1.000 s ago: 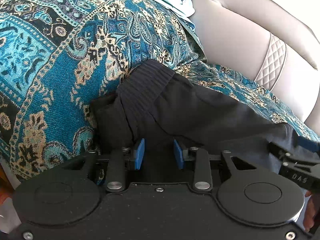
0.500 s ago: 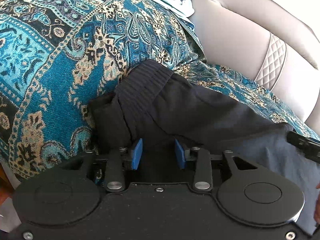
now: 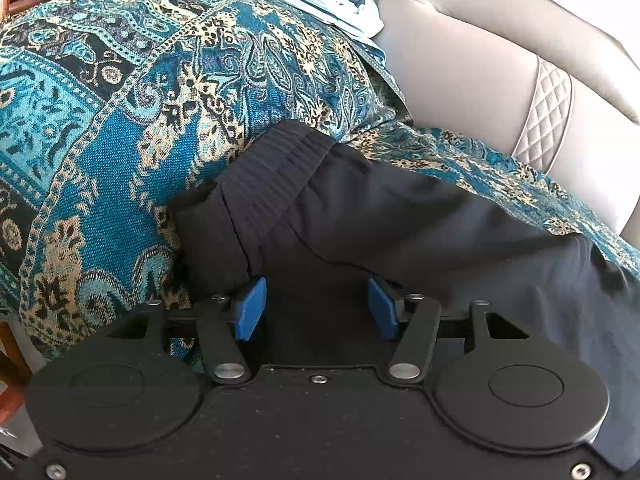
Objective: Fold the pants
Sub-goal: 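Close the right gripper on the trouser leg end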
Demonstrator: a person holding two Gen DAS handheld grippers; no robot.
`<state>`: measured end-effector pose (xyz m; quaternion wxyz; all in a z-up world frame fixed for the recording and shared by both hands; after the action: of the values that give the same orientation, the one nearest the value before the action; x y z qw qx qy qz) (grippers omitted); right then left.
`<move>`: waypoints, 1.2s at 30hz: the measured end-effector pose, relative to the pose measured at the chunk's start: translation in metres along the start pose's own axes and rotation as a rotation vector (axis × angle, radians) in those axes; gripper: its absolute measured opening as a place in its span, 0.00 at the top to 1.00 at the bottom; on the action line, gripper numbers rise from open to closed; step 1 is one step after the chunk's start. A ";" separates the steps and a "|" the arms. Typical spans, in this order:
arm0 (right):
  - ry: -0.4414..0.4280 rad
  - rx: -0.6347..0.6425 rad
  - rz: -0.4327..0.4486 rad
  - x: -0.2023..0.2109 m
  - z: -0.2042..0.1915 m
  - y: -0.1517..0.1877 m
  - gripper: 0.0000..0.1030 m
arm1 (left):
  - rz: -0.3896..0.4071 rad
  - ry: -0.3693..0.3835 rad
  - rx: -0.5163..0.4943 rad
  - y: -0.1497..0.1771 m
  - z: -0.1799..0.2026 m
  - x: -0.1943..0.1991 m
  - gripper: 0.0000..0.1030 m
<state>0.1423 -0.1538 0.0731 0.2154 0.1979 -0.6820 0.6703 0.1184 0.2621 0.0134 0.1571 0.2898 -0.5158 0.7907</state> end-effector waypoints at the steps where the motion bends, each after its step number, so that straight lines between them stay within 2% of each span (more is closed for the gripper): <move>1: 0.018 -0.033 -0.010 0.001 0.018 0.001 0.00 | 0.000 -0.005 -0.003 0.000 0.001 0.000 0.45; 4: 0.084 -0.141 -0.040 0.003 0.079 0.005 0.00 | -0.008 -0.023 -0.019 -0.001 0.004 -0.001 0.43; 9: 0.261 -0.271 -0.072 0.009 0.178 0.009 0.00 | -0.009 -0.040 -0.014 -0.001 0.006 -0.003 0.39; 14: 0.419 -0.494 -0.049 0.029 0.273 0.027 0.00 | -0.015 -0.040 -0.036 0.000 0.012 -0.008 0.25; 16: 0.504 -0.566 -0.016 0.041 0.303 0.042 0.00 | -0.016 -0.055 -0.058 0.001 0.016 -0.010 0.22; 18: 0.576 -0.664 -0.029 0.050 0.332 0.055 0.02 | -0.015 -0.063 -0.063 0.002 0.018 -0.011 0.20; 21: 0.572 -0.818 0.028 0.067 0.363 0.066 0.03 | -0.012 -0.065 -0.042 0.001 0.018 -0.013 0.18; 24: 0.562 -0.938 0.010 0.071 0.383 0.080 0.03 | -0.006 -0.076 -0.044 0.001 0.020 -0.015 0.15; 28: 0.610 -1.043 -0.099 0.070 0.400 0.104 0.03 | 0.003 -0.087 -0.040 0.002 0.021 -0.017 0.12; 31: 0.612 -1.089 -0.188 0.067 0.403 0.120 0.03 | 0.005 -0.093 -0.038 0.002 0.022 -0.019 0.10; 33: 0.570 -1.120 -0.218 0.064 0.404 0.129 0.03 | 0.006 -0.098 -0.037 0.002 0.023 -0.020 0.09; 36: 0.469 -1.163 -0.186 0.061 0.402 0.132 0.04 | 0.005 -0.103 -0.035 0.000 0.023 -0.022 0.08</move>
<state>0.0063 -0.5519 -0.0053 0.4890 -0.0452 -0.8492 0.1942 0.1421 0.2427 0.0064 0.1333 0.3259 -0.5377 0.7661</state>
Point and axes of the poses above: each gripper's, at about its wrist camera, not at the fingertips, and x roughly against the way its jaws point, z to its right, y to its underside, the point moved 4 cm from there along -x, roughly the way its jaws point, and after that the axes turned 12 degrees about y, right-handed, at the moved point
